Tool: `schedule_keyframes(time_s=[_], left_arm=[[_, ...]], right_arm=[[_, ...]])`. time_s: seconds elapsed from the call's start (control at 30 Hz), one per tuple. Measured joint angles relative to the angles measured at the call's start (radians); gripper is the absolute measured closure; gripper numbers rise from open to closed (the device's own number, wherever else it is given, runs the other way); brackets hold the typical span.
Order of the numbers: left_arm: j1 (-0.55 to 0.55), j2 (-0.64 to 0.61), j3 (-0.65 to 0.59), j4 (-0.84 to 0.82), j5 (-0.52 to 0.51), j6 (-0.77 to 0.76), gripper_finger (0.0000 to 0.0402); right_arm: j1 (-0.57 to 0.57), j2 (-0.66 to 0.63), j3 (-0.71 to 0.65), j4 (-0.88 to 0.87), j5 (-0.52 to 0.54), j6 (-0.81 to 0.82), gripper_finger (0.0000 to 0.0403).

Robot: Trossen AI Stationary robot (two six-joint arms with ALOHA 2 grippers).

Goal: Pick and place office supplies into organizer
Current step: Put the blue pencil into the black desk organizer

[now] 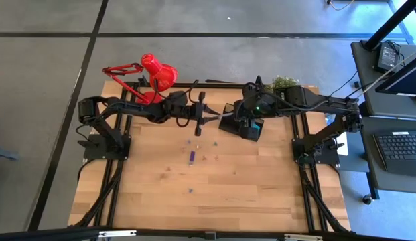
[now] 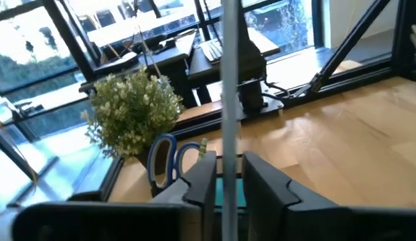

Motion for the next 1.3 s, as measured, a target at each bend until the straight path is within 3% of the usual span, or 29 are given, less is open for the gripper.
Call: schedule_keyframes(time_s=[0.37,0.83,1.3], left_arm=[[-0.011,0.000,0.000,-0.019,-0.034,0.026,0.0254],[0.038,0.000,0.000,-0.103,-0.052,-0.054,0.0252],[0.029,0.000,0.000,-0.125,-0.041,-0.077,0.0252]], right_arm=[[-0.050,0.000,0.000,-0.072,0.020,0.029,0.0379],[-0.116,-0.068,-0.012,-0.130,0.067,0.051,0.0379],[-0.177,-0.278,-0.431,0.155,0.049,0.067,0.0379]])
